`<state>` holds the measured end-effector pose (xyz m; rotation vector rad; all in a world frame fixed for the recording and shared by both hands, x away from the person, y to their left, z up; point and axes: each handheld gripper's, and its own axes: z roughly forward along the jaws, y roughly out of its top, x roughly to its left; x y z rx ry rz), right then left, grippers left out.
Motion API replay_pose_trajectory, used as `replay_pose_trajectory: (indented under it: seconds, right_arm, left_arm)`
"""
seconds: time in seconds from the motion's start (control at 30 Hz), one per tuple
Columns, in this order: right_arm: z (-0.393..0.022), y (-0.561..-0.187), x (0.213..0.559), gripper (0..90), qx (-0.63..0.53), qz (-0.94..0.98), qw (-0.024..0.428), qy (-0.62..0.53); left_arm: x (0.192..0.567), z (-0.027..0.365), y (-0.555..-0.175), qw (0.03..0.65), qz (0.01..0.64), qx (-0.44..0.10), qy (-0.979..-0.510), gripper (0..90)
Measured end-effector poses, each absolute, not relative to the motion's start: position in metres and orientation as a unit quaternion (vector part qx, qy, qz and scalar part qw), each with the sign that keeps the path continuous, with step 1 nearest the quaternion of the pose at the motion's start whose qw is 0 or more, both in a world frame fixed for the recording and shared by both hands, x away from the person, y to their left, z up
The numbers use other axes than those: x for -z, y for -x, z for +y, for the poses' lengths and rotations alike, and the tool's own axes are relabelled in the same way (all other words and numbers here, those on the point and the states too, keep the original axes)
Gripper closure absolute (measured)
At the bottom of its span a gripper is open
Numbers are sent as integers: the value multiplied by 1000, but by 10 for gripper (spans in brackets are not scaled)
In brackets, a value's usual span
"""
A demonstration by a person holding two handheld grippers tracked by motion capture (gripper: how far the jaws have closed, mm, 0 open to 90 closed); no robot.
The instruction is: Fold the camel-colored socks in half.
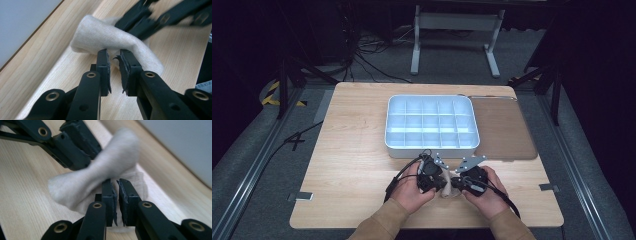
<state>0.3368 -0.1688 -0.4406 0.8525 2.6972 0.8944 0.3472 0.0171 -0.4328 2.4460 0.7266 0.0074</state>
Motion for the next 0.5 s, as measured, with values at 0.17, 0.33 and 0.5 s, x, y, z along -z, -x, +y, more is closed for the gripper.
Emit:
replay_pose_trajectory:
  seconds: [0.17, 0.33, 0.5]
  right_arm:
    - [-196, -336, 435, 826, -308, 890, 100, -320]
    - [-209, -339, 445, 831, -279, 889, 97, -351]
    - [-203, -339, 455, 832, -270, 893, 81, -352]
  left_arm:
    - [433, 19, -349, 291, 275, -1, -916, 772]
    - [433, 17, -347, 288, 275, -2, -917, 772]
    - [432, 17, -346, 290, 272, -2, -918, 776]
